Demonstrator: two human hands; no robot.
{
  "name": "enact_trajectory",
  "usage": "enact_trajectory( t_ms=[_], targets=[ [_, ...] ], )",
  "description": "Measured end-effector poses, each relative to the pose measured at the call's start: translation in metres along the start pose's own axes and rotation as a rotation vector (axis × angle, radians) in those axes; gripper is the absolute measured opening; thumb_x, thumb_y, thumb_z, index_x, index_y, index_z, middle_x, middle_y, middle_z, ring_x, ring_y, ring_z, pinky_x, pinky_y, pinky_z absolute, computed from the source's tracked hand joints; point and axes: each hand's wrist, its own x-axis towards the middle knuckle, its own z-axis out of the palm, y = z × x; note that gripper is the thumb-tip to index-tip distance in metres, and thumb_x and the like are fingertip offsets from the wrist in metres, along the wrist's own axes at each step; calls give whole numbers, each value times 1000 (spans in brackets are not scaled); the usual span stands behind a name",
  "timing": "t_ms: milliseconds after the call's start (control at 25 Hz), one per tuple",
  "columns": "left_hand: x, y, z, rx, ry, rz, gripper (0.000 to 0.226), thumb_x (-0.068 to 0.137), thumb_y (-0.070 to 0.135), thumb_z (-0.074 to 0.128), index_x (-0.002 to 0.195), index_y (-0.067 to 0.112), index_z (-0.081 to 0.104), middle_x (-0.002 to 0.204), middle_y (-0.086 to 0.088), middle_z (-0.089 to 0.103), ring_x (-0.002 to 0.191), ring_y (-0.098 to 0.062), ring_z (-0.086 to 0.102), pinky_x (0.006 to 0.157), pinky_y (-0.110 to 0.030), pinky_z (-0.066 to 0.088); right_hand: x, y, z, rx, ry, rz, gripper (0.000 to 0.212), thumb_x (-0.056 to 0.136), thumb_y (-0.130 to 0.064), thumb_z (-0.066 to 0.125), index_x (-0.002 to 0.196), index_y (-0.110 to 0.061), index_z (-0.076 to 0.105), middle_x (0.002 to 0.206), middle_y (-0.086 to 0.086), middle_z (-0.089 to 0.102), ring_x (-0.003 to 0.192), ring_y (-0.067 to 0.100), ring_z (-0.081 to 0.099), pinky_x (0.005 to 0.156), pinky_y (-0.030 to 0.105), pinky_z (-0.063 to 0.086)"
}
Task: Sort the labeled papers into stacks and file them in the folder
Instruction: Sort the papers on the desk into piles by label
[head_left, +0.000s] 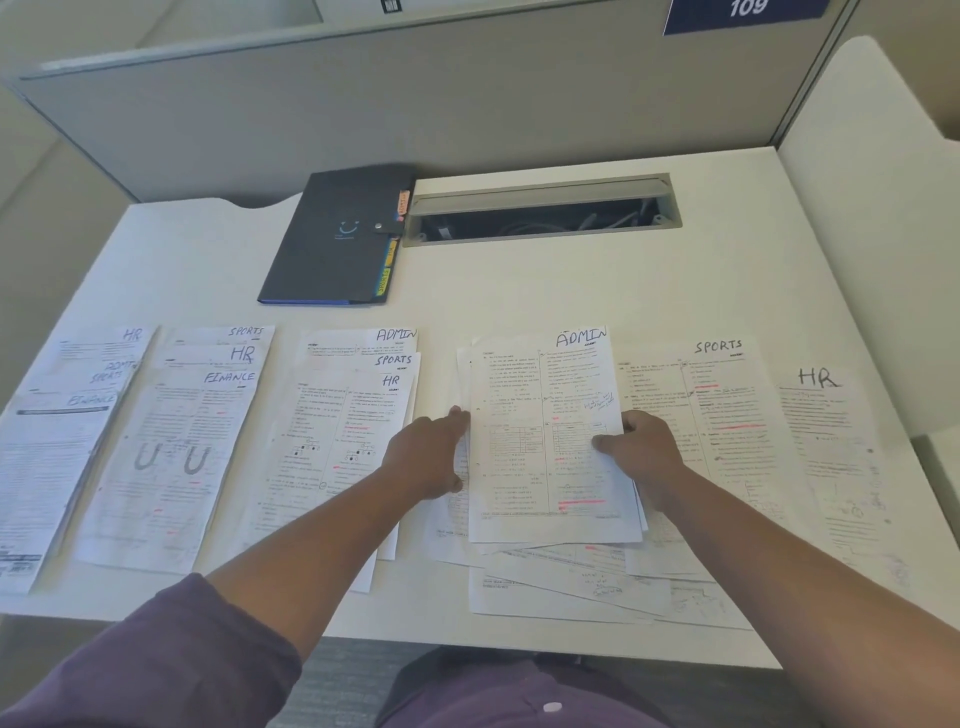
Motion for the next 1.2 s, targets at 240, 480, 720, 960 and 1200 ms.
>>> enact_trajectory(
  t_ms=[240, 480, 720, 960, 1200],
  targets=[
    [4, -9, 0, -76, 1, 7, 107, 79, 41, 87, 162, 28, 21, 149, 3, 55, 132, -24, 51, 92, -41, 54, -3, -5, 1, -33, 54, -3, 7, 93, -12, 69, 86, -14, 69, 92, 2, 77, 83, 25, 72, 81, 43, 60],
    [18, -26, -6, -215, -22, 65, 109, 82, 42, 84, 163, 32, 11, 158, 7, 46, 138, -24, 42, 91, -40, 48, -5, -10, -3, -58, 125, -36, 11, 98, -13, 62, 90, -11, 70, 95, 1, 74, 80, 22, 65, 71, 35, 52],
    [28, -45, 0, -198, 9, 215, 101, 84, 51, 80, 159, 30, 16, 168, 16, 28, 135, -25, 45, 95, -42, 49, -20, -17, -11, -43, 238, -8, 15, 99, -15, 62, 91, -21, 73, 95, -3, 75, 84, 20, 71, 64, 28, 52],
    [24, -47, -5, -289, 47, 250, 91, 96, 63, 61, 166, 30, 13, 174, 16, 9, 148, -22, 38, 112, -43, 44, -34, -5, -24, 146, 232, 47, 15, 102, -11, 62, 110, -13, 74, 110, 5, 77, 100, 28, 72, 87, 41, 57],
    [-1, -17, -3, -1261, -46, -68, 65, 98, 66, 55, 129, 9, 64, 128, -15, 70, 120, -35, 67, 110, -51, 51, -48, 0, -10, 237, -16, 44, 24, 104, -9, 58, 125, -5, 69, 119, 12, 76, 111, 35, 71, 102, 54, 54]
  ],
)
